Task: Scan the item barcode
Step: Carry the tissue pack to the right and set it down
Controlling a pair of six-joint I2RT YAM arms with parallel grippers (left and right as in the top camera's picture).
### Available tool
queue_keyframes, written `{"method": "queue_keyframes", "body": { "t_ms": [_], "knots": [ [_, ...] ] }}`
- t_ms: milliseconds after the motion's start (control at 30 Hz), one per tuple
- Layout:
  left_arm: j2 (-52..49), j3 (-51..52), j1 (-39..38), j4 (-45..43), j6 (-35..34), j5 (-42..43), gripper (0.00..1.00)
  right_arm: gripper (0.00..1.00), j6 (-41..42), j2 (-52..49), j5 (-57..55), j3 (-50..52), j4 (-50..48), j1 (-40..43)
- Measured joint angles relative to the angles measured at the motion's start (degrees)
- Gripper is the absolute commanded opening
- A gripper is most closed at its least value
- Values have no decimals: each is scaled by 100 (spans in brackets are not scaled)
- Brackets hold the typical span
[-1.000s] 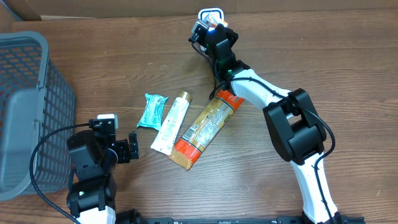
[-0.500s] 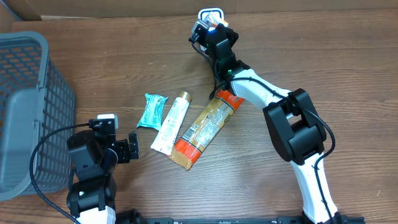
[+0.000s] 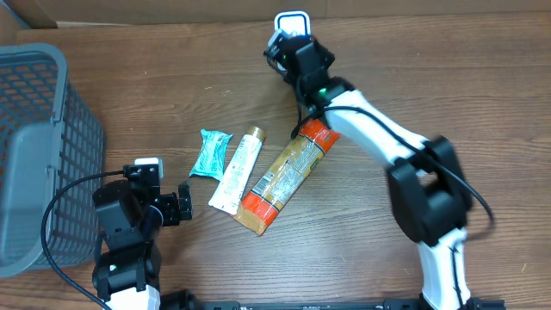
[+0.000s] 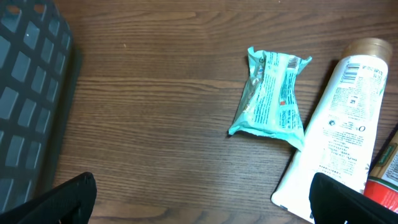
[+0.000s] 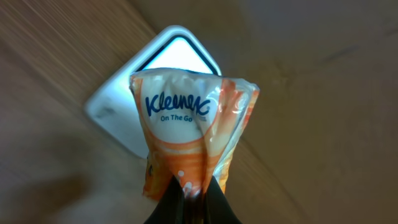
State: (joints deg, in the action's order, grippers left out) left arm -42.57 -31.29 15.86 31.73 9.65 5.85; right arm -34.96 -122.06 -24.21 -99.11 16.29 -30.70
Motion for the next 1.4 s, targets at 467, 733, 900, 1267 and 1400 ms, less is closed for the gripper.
{"method": "queue_keyframes", "body": {
  "t_ms": [467,733,900,1267,1400],
  "knots": [
    [0,0,0,0,0,0,100,4,3936,2712,4380,-111,4798,2695],
    [0,0,0,0,0,0,100,4,4284,2428,4929,1655,4389,4249],
    [0,0,0,-2,0,0,99,4,4378,2315,4931,3252,3348,5136],
    [0,0,0,0,0,0,100,40,4833,2315,4690,4671,2243,5799],
    [0,0,0,0,0,0,100,55,4859,2315,4656,4631,2433,5807]
  ]
}}
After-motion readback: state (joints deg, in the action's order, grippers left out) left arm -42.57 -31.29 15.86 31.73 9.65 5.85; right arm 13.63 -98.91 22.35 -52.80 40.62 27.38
